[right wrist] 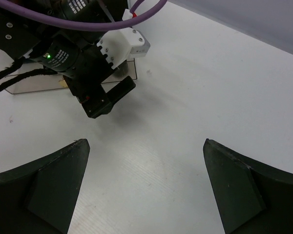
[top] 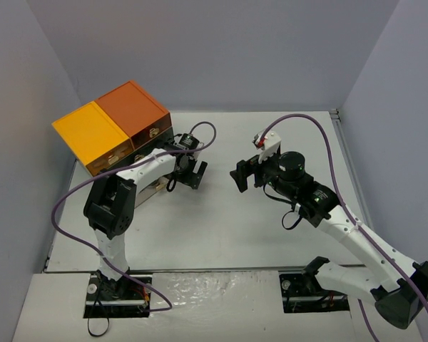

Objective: Organize the makeup

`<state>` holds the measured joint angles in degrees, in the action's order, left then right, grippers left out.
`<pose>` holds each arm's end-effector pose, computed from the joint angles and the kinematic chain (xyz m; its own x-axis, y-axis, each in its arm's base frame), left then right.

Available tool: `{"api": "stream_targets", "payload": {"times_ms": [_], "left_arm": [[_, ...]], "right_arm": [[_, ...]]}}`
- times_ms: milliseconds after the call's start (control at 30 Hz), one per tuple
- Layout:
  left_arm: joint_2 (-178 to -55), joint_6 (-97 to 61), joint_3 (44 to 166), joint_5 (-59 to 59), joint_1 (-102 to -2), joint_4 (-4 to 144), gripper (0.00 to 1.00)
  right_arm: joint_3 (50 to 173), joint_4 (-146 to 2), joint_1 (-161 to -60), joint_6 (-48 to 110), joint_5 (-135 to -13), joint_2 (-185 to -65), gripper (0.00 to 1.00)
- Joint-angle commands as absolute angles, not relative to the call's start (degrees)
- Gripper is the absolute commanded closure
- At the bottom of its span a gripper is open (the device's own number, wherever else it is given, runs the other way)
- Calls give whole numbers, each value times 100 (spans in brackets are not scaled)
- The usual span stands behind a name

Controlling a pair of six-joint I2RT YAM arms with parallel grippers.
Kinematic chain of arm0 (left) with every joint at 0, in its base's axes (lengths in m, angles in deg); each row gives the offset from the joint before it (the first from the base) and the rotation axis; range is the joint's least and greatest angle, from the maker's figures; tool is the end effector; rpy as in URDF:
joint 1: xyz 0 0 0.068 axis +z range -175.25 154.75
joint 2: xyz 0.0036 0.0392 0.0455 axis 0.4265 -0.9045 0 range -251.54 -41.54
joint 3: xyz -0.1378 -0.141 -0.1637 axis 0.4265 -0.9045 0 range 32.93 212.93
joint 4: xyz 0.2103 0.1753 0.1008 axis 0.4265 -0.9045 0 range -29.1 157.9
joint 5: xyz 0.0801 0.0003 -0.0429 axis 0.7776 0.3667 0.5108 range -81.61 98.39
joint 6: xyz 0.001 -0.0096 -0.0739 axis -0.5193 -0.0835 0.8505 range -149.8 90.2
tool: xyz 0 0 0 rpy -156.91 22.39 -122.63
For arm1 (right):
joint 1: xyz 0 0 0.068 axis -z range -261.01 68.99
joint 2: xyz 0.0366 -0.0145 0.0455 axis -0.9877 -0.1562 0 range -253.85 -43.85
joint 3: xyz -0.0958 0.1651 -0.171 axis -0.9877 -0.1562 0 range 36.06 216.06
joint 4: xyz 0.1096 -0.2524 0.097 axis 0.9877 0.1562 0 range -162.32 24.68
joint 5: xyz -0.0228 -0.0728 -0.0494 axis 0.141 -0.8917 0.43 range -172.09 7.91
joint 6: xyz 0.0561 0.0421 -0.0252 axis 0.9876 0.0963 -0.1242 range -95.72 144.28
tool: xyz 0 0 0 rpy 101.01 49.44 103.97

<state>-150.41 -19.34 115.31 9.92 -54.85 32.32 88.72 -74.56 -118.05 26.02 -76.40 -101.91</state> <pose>0.3822 -0.2150 0.1566 -0.8430 0.2703 -0.4650 0.3354 0.9400 -0.0618 0.2414 0.1899 0.3491 -0.0645 -0.0109 -0.9979 -0.6767 0.7354 0.0358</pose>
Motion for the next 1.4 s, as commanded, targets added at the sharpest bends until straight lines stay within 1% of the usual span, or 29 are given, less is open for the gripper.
{"api": "stream_targets", "payload": {"times_ms": [0,567,833,1200,1367], "left_arm": [[-14965,-2303,11836,1824,-5098,3062,3],[-15364,-2559,11913,2891,-4599,3238,3],[-15478,-2684,12044,3530,-4555,3274,3],[-15570,-2599,12143,4107,-4529,3311,3],[-15446,-2484,12080,3896,-4562,3434,3]], "right_arm": [[9187,-7759,-11749,2630,-7726,-10239,0],[9215,-7759,-11749,2669,-7700,-10284,0],[9217,-7765,-11752,2759,-7691,-10273,0],[9205,-7760,-11749,2974,-7664,-10246,0],[9196,-7759,-11757,3044,-7703,-10183,0]]}}
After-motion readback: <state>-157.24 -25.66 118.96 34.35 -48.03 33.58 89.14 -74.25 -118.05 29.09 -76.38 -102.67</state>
